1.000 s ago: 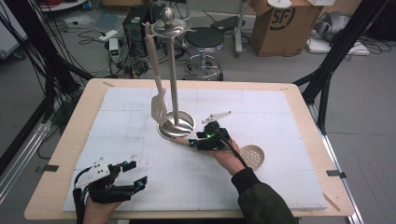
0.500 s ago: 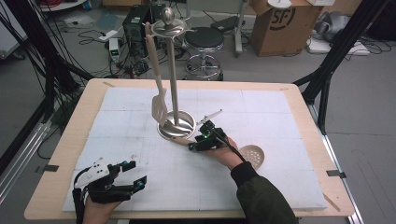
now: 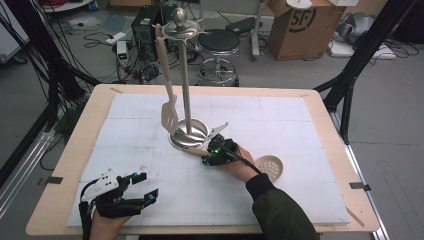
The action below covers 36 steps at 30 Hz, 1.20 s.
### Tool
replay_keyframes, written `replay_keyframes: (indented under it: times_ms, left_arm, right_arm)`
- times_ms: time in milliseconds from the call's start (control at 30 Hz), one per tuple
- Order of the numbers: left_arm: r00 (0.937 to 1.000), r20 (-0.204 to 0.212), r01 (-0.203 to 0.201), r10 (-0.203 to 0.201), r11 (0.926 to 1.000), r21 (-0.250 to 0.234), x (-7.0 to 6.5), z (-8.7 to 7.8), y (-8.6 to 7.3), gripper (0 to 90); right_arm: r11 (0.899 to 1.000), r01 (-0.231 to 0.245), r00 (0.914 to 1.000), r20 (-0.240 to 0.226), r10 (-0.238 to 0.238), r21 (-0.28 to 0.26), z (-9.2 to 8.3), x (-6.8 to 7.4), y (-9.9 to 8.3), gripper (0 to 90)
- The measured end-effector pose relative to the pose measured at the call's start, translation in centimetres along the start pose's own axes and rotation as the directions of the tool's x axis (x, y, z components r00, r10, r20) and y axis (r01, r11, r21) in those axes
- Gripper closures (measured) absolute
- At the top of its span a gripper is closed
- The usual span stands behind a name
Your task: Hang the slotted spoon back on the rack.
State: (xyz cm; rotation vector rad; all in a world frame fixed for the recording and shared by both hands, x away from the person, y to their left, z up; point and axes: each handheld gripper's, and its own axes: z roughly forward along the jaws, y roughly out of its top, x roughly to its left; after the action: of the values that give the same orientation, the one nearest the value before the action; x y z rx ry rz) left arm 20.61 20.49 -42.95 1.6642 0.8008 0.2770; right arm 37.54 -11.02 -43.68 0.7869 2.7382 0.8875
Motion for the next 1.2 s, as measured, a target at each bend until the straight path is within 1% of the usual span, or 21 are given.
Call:
replay_keyframes:
  times_ms: [67, 133, 200, 233, 267, 300, 367, 467, 500, 533, 633, 733, 800, 833, 900, 933, 967, 1067, 1133, 1167, 1200]
  left_arm:
    - [1.0000, 0.000, 0.001, -0.001, 1.0000, 0.002, 0.0, 0.0, 0.0, 26.4]
    - [1.0000, 0.000, 0.001, -0.001, 1.0000, 0.002, 0.0, 0.0, 0.0, 26.3]
    - [1.0000, -0.002, 0.003, -0.003, 1.0000, 0.000, 0.0, 0.0, 0.0, 26.3]
    - [1.0000, -0.003, 0.002, -0.002, 1.0000, -0.002, 0.1, 0.0, 0.0, 26.3]
    - [1.0000, -0.001, 0.002, -0.002, 1.0000, -0.004, 0.1, -0.1, 0.0, 26.3]
    - [1.0000, -0.001, 0.003, -0.003, 1.0000, -0.003, 0.1, -0.1, 0.0, 26.3]
    - [1.0000, 0.001, 0.003, -0.003, 1.0000, -0.004, 0.1, -0.1, 0.0, 26.3]
    - [1.0000, 0.001, 0.000, 0.000, 1.0000, -0.004, 0.0, -0.1, 0.0, 26.4]
    - [1.0000, 0.001, 0.000, 0.000, 1.0000, -0.004, 0.0, -0.1, 0.0, 26.3]
    - [1.0000, 0.000, 0.000, 0.000, 1.0000, -0.004, -0.1, -0.1, 0.0, 26.3]
    - [1.0000, -0.001, 0.000, 0.000, 1.0000, -0.003, 0.0, -0.1, 0.0, 26.3]
    - [1.0000, -0.001, 0.001, -0.001, 1.0000, -0.001, 0.0, 0.0, 0.0, 26.3]
    - [1.0000, -0.002, 0.003, -0.003, 1.0000, -0.002, 0.0, -0.1, 0.0, 26.3]
    - [1.0000, -0.002, 0.001, -0.001, 1.0000, -0.001, 0.0, -0.1, 0.0, 26.3]
    - [1.0000, -0.002, 0.001, -0.001, 1.0000, -0.004, 0.0, -0.1, 0.0, 26.3]
    - [1.0000, 0.000, 0.004, -0.004, 1.0000, -0.005, 0.0, -0.2, 0.0, 26.4]
    - [1.0000, -0.001, 0.002, -0.002, 1.0000, -0.007, 0.0, -0.2, 0.0, 26.3]
    - [1.0000, -0.002, 0.006, -0.006, 1.0000, -0.008, 0.0, -0.2, 0.0, 26.3]
    - [1.0000, -0.001, 0.003, -0.003, 1.0000, -0.006, 0.1, -0.2, 0.0, 26.3]
    - [1.0000, 0.001, 0.004, -0.004, 1.0000, -0.007, 0.1, -0.3, 0.0, 26.3]
    - [1.0000, 0.000, 0.007, -0.007, 0.9999, -0.009, 0.1, -0.3, 0.0, 26.3]
  right_arm:
    - [1.000, 0.014, 0.9999, 0.004, -0.014, 0.019, 0.0, 0.1, 0.3, 60.4]
    - [0.996, 0.054, 0.9984, 0.012, -0.055, 0.069, 0.1, 0.4, 1.0, 63.2]
    - [0.986, 0.105, 0.9941, 0.013, -0.108, 0.131, 0.2, 0.9, 1.8, 66.1]
    - [0.981, 0.119, 0.9924, 0.013, -0.123, 0.155, 0.3, 0.9, 2.2, 66.5]
    - [0.977, 0.128, 0.9914, 0.006, -0.130, 0.168, 0.4, 0.9, 2.4, 66.7]
    - [0.976, 0.123, 0.9922, -0.002, -0.125, 0.180, 0.4, 0.8, 2.5, 66.9]
    - [0.976, 0.124, 0.9922, -0.015, -0.124, 0.181, 0.4, 0.6, 2.6, 67.3]
    - [0.972, 0.128, 0.9916, -0.012, -0.129, 0.195, 0.4, 0.7, 2.7, 68.2]
    - [0.969, 0.138, 0.9902, -0.006, -0.139, 0.204, 0.5, 0.9, 2.9, 68.5]
    - [0.964, 0.153, 0.9877, -0.001, -0.156, 0.218, 0.5, 1.0, 3.1, 68.9]
    - [0.949, 0.172, 0.9836, 0.006, -0.180, 0.265, 0.7, 1.3, 3.7, 69.3]
    - [0.933, 0.184, 0.9811, 0.001, -0.194, 0.311, 0.9, 1.5, 4.3, 69.5]
    - [0.926, 0.189, 0.9797, 0.002, -0.200, 0.326, 1.0, 1.5, 4.5, 69.5]
    - [0.925, 0.192, 0.9792, -0.002, -0.203, 0.328, 1.0, 1.5, 4.6, 69.5]
    - [0.928, 0.184, 0.9815, -0.011, -0.191, 0.324, 1.0, 1.3, 4.5, 69.6]
    - [0.926, 0.184, 0.9814, -0.010, -0.192, 0.328, 1.0, 1.3, 4.6, 69.8]
    - [0.926, 0.188, 0.9805, -0.007, -0.196, 0.327, 1.0, 1.4, 4.6, 70.1]
    - [0.919, 0.212, 0.9738, 0.008, -0.227, 0.332, 1.0, 1.8, 4.6, 70.7]
    - [0.925, 0.211, 0.9741, 0.010, -0.226, 0.315, 1.0, 1.7, 4.4, 70.8]
    - [0.929, 0.215, 0.9743, 0.000, -0.225, 0.301, 0.8, 1.6, 4.2, 70.8]
    - [0.936, 0.210, 0.9759, -0.002, -0.218, 0.284, 0.7, 1.5, 4.0, 70.8]
